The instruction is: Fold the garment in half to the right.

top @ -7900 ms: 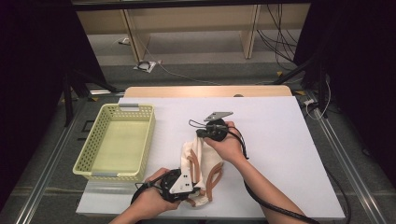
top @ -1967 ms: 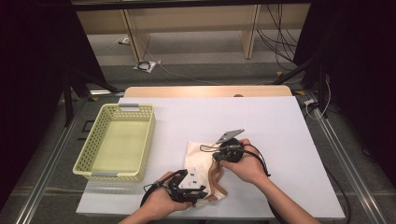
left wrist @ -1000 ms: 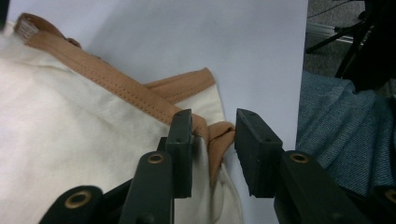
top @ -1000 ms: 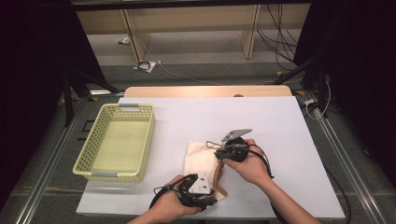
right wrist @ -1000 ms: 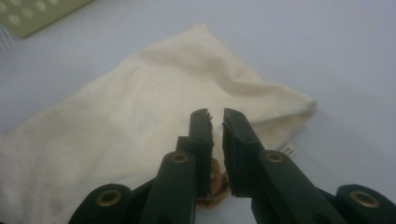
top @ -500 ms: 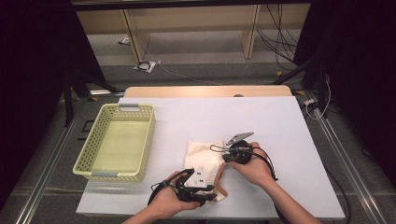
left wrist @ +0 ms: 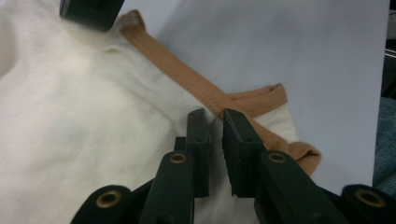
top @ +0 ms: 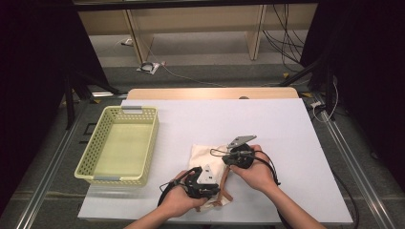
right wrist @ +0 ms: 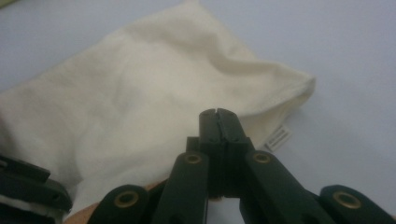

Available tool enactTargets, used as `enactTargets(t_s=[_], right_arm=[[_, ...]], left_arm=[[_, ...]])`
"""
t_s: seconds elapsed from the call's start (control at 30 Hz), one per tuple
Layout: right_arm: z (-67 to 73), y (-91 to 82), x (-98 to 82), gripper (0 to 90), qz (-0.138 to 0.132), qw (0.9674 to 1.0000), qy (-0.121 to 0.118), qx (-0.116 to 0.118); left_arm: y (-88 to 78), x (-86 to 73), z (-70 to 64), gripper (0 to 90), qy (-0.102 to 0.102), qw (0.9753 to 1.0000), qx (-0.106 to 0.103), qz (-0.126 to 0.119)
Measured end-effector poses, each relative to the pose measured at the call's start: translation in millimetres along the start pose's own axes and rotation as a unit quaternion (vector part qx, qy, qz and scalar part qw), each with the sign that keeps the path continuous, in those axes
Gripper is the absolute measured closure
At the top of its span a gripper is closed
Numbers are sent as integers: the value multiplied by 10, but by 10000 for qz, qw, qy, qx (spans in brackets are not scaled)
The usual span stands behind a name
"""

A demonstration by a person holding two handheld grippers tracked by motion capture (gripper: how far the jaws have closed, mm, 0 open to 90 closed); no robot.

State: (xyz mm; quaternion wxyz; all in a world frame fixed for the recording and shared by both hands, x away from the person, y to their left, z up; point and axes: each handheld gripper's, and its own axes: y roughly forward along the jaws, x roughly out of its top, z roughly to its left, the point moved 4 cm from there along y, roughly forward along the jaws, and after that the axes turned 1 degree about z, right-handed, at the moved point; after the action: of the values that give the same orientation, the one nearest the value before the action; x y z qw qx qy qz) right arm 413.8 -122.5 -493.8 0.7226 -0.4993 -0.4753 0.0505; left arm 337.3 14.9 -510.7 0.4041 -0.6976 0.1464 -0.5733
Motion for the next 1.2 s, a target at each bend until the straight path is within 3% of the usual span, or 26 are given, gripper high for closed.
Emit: enactTargets(t_s=[0.13,0.17,0.63,0.83,1.07,1.2], right_arm=[[-33,83,-54,900,136,9999,56,6],[-70,110,-85,900,176,9997,162,8],[-138,102,-142,856,52,9995,298,10],[-131,49,-134,739,-173,9996,211,-13],[-135,6,-165,659,-257,9995,156,1],[-124,-25,-168,613,-348,9993,147,35]], left_arm=[[27,-3,-26,793,56,10000,-56,-1],[25,-5,-26,783,62,10000,-76,-12],[-31,-52,-148,769,308,9994,-182,-42],[-136,-55,-159,744,327,9989,-260,-193],[-252,-81,-89,666,264,9989,-161,-364],[-287,-101,-32,584,113,9986,-77,-510]])
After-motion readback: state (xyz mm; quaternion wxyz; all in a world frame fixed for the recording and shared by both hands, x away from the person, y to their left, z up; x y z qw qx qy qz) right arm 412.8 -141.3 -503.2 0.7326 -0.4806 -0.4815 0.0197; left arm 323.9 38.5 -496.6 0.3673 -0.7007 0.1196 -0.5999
